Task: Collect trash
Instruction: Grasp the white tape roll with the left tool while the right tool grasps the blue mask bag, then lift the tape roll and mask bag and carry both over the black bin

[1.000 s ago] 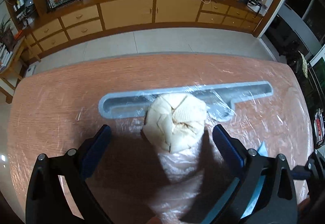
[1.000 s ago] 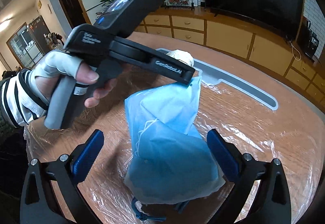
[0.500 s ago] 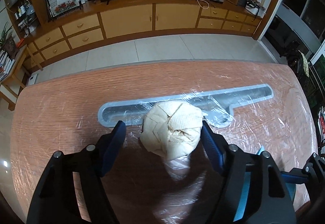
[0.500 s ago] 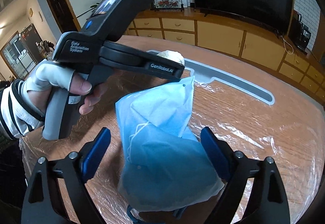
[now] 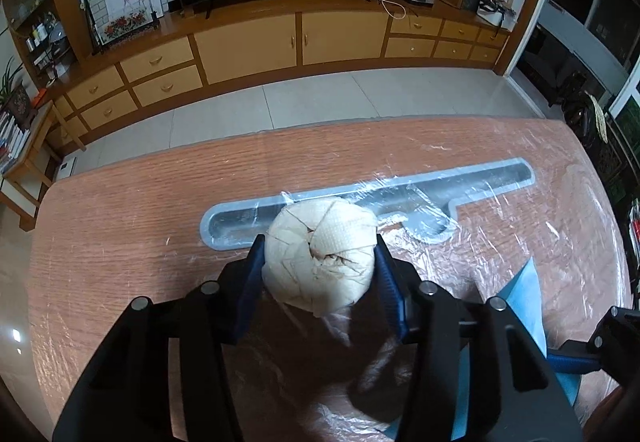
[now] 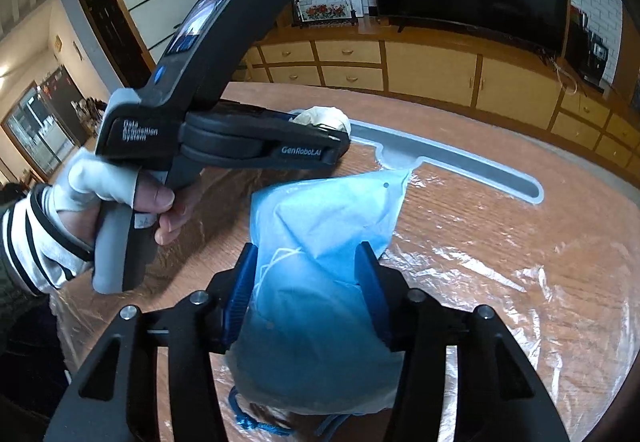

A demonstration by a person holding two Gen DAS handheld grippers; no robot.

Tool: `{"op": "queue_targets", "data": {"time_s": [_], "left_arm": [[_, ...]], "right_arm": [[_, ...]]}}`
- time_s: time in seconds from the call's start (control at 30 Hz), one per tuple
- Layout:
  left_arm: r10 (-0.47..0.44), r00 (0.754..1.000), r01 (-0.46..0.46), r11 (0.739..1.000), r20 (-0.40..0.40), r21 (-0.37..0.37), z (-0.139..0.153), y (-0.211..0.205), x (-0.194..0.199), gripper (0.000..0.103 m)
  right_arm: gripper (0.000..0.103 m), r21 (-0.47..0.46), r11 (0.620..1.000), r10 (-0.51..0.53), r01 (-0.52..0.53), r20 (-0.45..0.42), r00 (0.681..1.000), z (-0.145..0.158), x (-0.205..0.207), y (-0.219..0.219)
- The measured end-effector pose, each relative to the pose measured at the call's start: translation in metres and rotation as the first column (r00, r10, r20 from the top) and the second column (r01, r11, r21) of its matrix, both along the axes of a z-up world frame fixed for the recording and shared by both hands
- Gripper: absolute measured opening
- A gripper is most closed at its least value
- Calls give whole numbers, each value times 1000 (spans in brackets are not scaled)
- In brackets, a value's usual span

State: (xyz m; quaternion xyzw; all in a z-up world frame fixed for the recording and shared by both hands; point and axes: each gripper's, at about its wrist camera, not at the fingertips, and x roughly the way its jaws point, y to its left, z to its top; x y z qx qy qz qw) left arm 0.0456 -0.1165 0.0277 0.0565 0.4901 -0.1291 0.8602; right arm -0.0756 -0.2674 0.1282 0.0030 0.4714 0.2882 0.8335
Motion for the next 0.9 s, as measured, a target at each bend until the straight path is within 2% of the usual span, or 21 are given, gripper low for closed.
{"op": "queue_targets", "data": {"time_s": [0.13,0.3,0.5,0.63,0.67,0.7,0.77,0.8,0.9], "left_arm": [[-2,999,1,1000,39,24,2,1,-3,52],[20,997,-20,1000,75,1,11,11,-7,52],[14,995,-11,1000,98,-28,23,15,-25,52],[-3,994,5,1000,111,-14,26,14,-35,52],[-6,994,7,1000,113,-14,27,15,-37,52],[-5,993,7,1000,114,-17,28,16,-39,52],[1,993,2,1000,114,-28,30,19,-41,52],[5,994,-1,999,113,-34,31,20,-42,52],[12,994,-8,999,111,-39,31,25,-44,52]], "right_arm": [[48,8,1000,-3,3,0,1000,0,0,-1],[43,26,999,-21,21,2,1000,0,0,-10],[35,94,994,-51,53,-25,998,1,3,-21],[36,80,996,-49,50,-10,999,3,0,-19],[49,56,997,-52,52,5,999,3,-2,-18],[70,-1,997,-74,74,35,997,6,-4,-15],[84,-20,994,-104,105,63,993,9,-9,-14],[86,-17,993,-111,113,58,992,9,-9,-14],[89,-49,994,-104,102,-33,994,-3,2,-4]]}}
